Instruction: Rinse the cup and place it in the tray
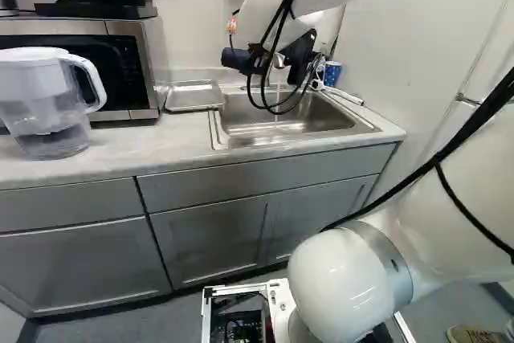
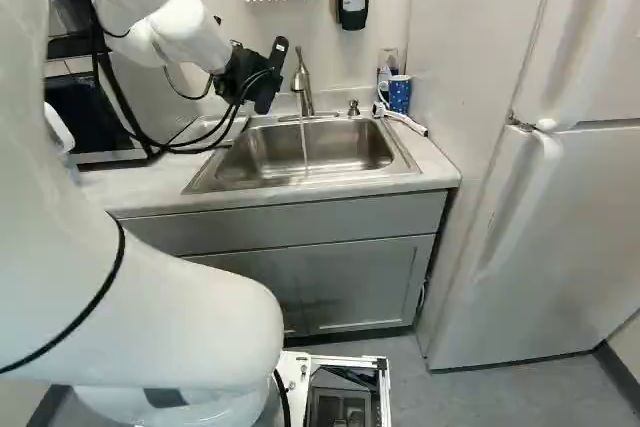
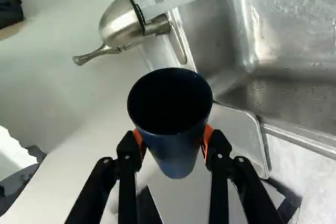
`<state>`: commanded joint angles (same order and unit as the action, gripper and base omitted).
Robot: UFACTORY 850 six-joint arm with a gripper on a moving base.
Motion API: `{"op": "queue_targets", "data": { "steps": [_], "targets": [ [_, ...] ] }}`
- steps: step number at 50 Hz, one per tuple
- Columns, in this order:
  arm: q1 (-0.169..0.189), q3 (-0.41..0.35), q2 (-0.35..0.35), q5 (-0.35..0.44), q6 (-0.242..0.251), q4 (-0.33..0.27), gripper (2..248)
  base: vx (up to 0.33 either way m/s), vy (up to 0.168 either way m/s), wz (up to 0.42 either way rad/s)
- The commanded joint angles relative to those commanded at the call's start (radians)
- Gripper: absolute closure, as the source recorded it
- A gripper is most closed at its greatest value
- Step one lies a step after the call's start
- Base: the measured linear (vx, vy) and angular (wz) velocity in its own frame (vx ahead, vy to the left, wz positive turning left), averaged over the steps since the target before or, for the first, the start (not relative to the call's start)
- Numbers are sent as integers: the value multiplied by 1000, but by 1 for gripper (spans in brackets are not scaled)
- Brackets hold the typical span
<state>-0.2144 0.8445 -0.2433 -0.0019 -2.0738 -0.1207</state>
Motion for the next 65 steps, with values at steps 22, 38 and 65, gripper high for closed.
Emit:
{"op": "queue_targets", "data": {
  "steps": [22, 38, 65],
  "targets": [
    [0, 0, 0, 0, 224, 0, 127, 0, 0, 0],
    [0, 0, 0, 0, 392, 0, 127, 0, 0, 0],
    [0, 0, 0, 0, 676, 0, 127, 0, 0, 0]
  ]
}}
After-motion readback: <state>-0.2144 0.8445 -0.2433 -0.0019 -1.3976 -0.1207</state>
